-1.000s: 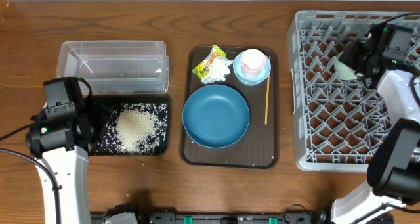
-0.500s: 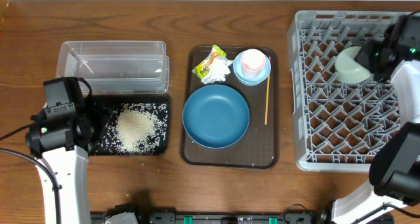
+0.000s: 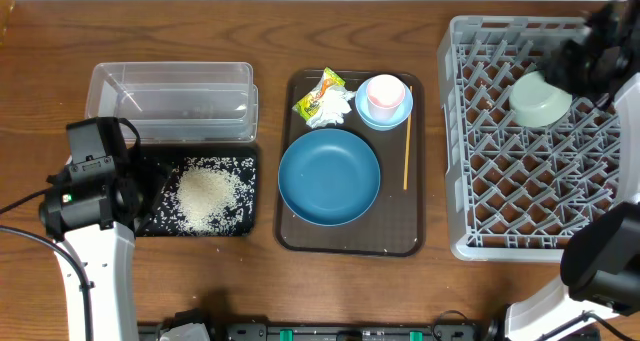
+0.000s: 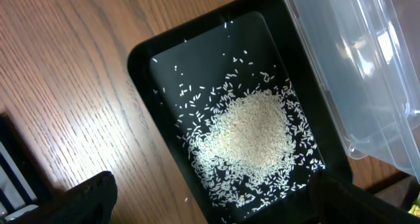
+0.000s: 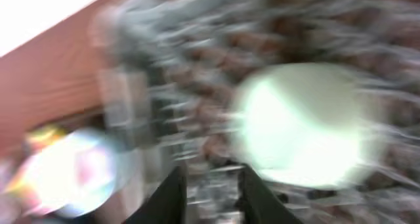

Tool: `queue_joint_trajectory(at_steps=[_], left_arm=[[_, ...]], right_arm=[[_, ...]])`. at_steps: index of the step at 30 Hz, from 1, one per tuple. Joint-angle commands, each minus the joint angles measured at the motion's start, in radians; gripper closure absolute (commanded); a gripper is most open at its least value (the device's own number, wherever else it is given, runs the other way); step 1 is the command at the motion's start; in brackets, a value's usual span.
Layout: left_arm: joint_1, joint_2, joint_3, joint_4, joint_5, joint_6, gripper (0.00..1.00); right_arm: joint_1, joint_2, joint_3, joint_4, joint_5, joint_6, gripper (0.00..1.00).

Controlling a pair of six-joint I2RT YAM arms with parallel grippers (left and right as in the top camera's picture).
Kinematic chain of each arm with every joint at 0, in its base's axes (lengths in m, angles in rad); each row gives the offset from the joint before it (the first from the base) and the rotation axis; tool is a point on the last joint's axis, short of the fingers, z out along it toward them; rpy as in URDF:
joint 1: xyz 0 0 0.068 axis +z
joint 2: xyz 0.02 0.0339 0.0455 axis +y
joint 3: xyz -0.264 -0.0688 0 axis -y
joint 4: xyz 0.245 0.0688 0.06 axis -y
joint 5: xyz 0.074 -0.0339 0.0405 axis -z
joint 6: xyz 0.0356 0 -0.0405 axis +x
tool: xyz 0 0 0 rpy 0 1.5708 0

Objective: Sort waste into correct bins and load items into the dishwasher rack
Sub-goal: 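Reach the right gripper to the blue plate rim on the brown tray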

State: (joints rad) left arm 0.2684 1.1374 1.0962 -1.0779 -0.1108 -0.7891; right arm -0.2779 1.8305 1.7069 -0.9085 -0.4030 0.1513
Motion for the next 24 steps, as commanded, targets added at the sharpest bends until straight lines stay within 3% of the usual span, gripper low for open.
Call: queue_joint_trajectory(at_steps=[1,3,10,15,21,24], left_arm=[[0.005,0.002,0.017,-0.006,-0.008,-0.01,0.04],[0.005,0.002,0.016,-0.006,-0.008,-0.01,0.04],[0.005,0.002,0.016,-0.006,-0.008,-0.01,0.04],[0.005,0.002,0.016,-0.006,-0.008,-0.01,0.04],[0.005,0.002,0.016,-0.006,-0.008,-0.01,0.04],[0.005,0.002,0.016,-0.006,-0.008,-0.01,0.04]], right_arm=[[0.103,-0.053,0.028,-0.038,-0.325,-0.129,0.4],[0.178,-0.056,0.028,-0.091,-0.309,-0.159,0.32],[0.521,-0.056,0.022,-0.245,-0.142,-0.213,0.22],[0.801,-0.047,-0.007,-0.22,0.019,-0.195,0.01],[1.061,0.014,-0.028,-0.18,0.203,-0.148,0.01],[1.16,0.06,-0.028,-0.172,0.29,-0.144,0.08]])
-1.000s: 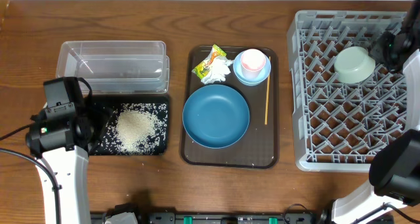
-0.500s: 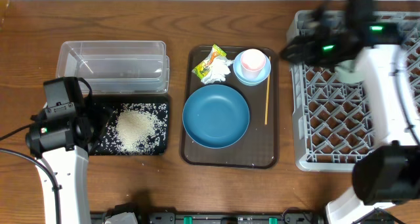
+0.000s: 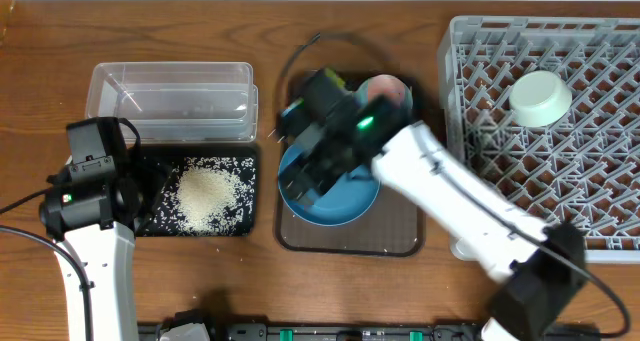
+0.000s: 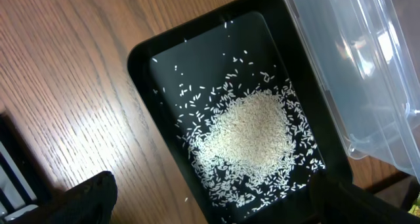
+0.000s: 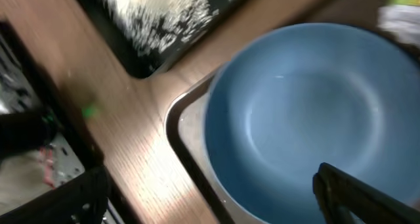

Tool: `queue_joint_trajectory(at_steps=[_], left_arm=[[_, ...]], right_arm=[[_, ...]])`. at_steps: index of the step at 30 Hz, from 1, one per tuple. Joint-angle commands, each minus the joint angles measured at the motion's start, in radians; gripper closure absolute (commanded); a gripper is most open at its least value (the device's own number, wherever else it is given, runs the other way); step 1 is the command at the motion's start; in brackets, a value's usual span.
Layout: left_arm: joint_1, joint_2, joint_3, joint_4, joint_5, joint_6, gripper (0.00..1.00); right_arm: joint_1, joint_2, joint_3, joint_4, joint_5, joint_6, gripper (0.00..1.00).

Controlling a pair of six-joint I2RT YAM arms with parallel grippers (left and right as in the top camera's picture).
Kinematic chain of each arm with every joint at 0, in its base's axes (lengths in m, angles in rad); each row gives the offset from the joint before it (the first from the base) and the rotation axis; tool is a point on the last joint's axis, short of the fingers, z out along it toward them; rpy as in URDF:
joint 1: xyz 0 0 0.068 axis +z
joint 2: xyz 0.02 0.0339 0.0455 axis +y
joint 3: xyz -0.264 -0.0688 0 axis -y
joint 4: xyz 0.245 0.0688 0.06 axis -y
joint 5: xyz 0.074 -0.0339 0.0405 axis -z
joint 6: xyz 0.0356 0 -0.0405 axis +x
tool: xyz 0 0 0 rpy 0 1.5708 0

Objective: Sort waste into correct bins and load items into the dishwasher rack
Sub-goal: 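Reach the right gripper to the blue plate rim on the brown tray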

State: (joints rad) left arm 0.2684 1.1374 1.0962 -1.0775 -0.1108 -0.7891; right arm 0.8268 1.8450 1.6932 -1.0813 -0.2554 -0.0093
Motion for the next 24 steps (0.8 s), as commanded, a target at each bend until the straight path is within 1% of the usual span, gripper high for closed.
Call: queue_joint_trajectory(at_steps=[1,3,5,9,11,13,15,18,21,23,24], left_arm=[[0.005,0.002,0.016,-0.006,-0.008,-0.01,0.04],[0.005,0.002,0.017,-0.006,-0.008,-0.01,0.04],[0.005,0.002,0.016,-0.006,-0.008,-0.01,0.04],[0.005,0.002,0.016,-0.006,-0.008,-0.01,0.04],[0.005,0.002,0.016,-0.006,-0.008,-0.01,0.04],[0.005,0.002,0.016,-0.006,-0.008,-0.01,0.04],[0.005,0.002,0.017,-0.006,-0.008,-0.01,0.04],[0.005,0.002,0.017,-0.006,-0.008,-0.01,0.04],[0.005,0.002,0.017,-0.006,-0.008,-0.01,0.04],[0.005,0.002,0.016,-0.006,-0.008,-0.01,0.04],[0.005,0.002,0.016,-0.006,-0.008,-0.01,0.04]], right_arm=[[0.08,0.061,-0.014,0.0,0.18,0.018,0.11],[0.123,0.105,-0.014,-0.005,0.282,0.054,0.14],[0.146,0.142,-0.014,-0.007,0.328,0.076,0.14],[0.169,0.225,-0.014,-0.006,0.325,0.085,0.16],[0.172,0.259,-0.014,0.001,0.318,0.108,0.19],[0.176,0.286,-0.014,0.008,0.294,0.113,0.23],[0.183,0.305,-0.014,0.008,0.287,0.122,0.31],[0.186,0.323,-0.015,0.022,0.289,0.129,0.53],[0.187,0.331,-0.015,0.04,0.29,0.136,0.67],[0.186,0.331,-0.015,0.046,0.291,0.144,0.78],[0.186,0.33,-0.015,0.047,0.292,0.145,0.83]])
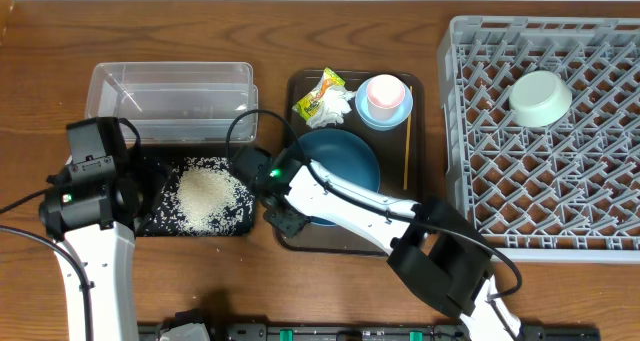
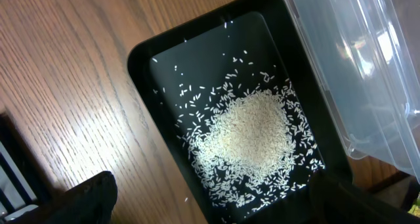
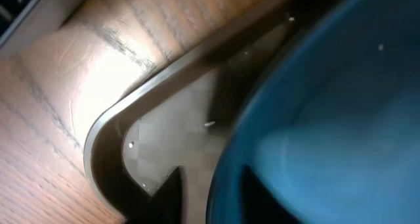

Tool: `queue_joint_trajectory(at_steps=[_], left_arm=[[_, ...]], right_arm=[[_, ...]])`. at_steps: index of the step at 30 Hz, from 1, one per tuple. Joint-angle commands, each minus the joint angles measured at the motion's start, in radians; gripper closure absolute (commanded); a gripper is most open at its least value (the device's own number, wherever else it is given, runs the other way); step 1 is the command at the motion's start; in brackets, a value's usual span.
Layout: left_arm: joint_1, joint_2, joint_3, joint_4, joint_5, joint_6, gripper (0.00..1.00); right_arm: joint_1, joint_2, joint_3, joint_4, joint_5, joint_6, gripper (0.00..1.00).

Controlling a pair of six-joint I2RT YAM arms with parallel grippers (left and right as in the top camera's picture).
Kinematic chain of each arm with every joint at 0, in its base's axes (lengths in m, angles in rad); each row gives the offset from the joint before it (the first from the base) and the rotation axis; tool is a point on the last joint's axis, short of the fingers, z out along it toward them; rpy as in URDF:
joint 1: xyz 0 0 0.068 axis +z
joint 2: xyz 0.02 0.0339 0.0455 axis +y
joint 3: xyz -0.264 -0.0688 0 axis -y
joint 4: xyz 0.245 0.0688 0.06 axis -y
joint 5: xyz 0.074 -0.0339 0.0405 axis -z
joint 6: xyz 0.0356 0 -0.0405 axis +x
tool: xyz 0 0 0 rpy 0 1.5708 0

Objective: Sort waste into correct bins and load items into the dishwasher rack
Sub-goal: 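Reach the right gripper to the blue plate rim on the brown tray, then grasp the blue plate and carry it into the dish rack's right side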

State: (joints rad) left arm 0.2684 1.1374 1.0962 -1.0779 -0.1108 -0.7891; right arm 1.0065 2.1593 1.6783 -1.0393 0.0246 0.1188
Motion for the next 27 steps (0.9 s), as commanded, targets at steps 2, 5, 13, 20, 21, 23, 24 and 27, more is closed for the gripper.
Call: queue_joint_trajectory(at_steps=[2,5,13,20,21,23,24,27], left_arm=[[0.005,0.002,0.016,-0.006,-0.008,-0.01,0.04],[0.005,0.002,0.017,-0.006,-0.008,-0.01,0.04],[0.005,0.002,0.017,-0.006,-0.008,-0.01,0.04],[0.005,0.002,0.016,-0.006,-0.008,-0.01,0.04],[0.005,0.002,0.016,-0.006,-0.008,-0.01,0.04],[0.005,0.002,0.016,-0.006,-0.008,-0.01,0.04],[0.005,0.002,0.016,-0.006,-0.008,-0.01,0.04],[0.005,0.002,0.017,-0.006,-0.008,-0.01,0.04]], right_arm=[[0.006,0.016,0.0,0.004,0.012,0.024,0.93],[0.006,0.015,0.003,0.004,-0.003,0.042,0.99],[-0.011,-0.062,0.067,-0.032,-0.074,0.045,0.99],[-0.167,-0.3,0.116,-0.053,-0.074,0.045,0.99],[-0.205,-0.336,0.116,-0.053,-0.074,0.045,0.99],[-0.309,-0.419,0.116,-0.051,-0.075,0.045,0.99],[-0.368,-0.46,0.116,-0.05,-0.084,0.041,0.99],[-0.573,-0.558,0.116,-0.04,-0.183,-0.004,0.99]])
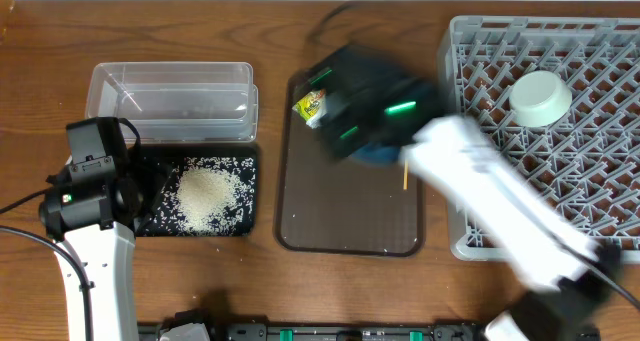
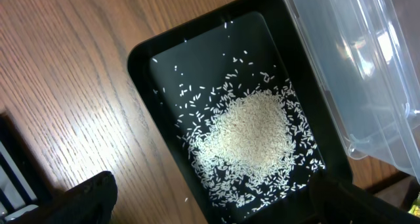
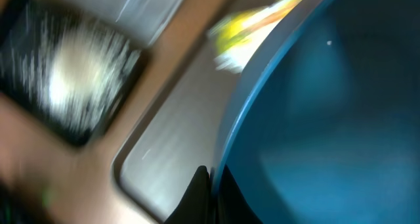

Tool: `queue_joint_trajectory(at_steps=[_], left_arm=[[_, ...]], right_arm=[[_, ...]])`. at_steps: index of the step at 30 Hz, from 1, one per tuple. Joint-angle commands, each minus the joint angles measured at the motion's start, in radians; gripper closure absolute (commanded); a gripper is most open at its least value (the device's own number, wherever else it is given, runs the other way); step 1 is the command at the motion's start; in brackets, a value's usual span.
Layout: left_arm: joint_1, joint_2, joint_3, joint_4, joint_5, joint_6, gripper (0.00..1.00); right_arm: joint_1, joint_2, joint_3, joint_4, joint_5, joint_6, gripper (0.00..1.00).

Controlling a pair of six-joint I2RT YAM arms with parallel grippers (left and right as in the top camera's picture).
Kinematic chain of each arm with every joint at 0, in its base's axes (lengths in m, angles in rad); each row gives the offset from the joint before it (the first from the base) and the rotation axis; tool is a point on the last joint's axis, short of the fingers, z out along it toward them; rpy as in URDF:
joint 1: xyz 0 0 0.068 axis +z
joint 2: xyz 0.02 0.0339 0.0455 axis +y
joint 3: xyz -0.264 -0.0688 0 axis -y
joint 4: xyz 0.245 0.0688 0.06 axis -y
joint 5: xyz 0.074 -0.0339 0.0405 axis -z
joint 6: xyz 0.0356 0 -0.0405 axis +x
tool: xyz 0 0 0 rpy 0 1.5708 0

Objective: Sort waste into correct bins and load items into the dishwasher rack
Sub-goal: 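Grasp the blue plate and carry it into the dish rack's right side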

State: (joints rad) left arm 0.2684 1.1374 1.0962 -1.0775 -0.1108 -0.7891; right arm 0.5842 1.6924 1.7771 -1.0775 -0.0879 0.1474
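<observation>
A blue plate (image 3: 328, 119) is tilted up off the brown tray (image 3: 164, 152), and my right gripper (image 3: 211, 184) is shut on its left rim. In the overhead view the right arm is a blur over the tray's back half, and only a patch of the blue plate (image 1: 378, 157) shows under it. The dishwasher rack (image 1: 560, 191) stands at the right with a pale green bowl (image 1: 540, 97) in it. My left gripper (image 2: 213, 207) hangs open over the black bin (image 2: 164, 79) that holds rice.
A yellow wrapper (image 1: 308, 106) lies at the back left of the brown tray (image 1: 345, 216), and a chopstick (image 1: 405, 171) lies along its right side. A clear plastic container (image 1: 170, 101) stands behind the black bin (image 1: 250, 159). The cup on the tray is hidden by the arm.
My right gripper was at the plate's front left rim with the plate flat on the tray. Now it is shut on the rim and the plate is raised toward the tray's back right. The left arm has not moved.
My right gripper was over the rack beside the green bowl. Then it was open above the blue plate on the tray, then low at the plate's left rim. Now it holds the plate off the tray. The left gripper stayed open over the rice bin throughout.
</observation>
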Motion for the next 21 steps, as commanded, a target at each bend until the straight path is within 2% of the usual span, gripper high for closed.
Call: queue_joint_trajectory(at_steps=[1,7,11,15,21], left_arm=[[0.005,0.002,0.017,-0.006,-0.008,-0.01,0.04],[0.005,0.002,0.016,-0.006,-0.008,-0.01,0.04],[0.005,0.002,0.017,-0.006,-0.008,-0.01,0.04],[0.005,0.002,0.016,-0.006,-0.008,-0.01,0.04],[0.005,0.002,0.017,-0.006,-0.008,-0.01,0.04]], right_arm=[[-0.236,-0.122,0.018,0.006,-0.127,-0.051,0.99],[-0.784,-0.167,0.008,0.071,-0.522,-0.096,0.99],[-1.056,-0.116,-0.039,0.13,-0.803,-0.139,0.99],[-1.225,-0.028,-0.099,0.246,-1.066,-0.149,0.99],[-1.333,0.135,-0.125,0.473,-1.411,-0.129,0.99]])
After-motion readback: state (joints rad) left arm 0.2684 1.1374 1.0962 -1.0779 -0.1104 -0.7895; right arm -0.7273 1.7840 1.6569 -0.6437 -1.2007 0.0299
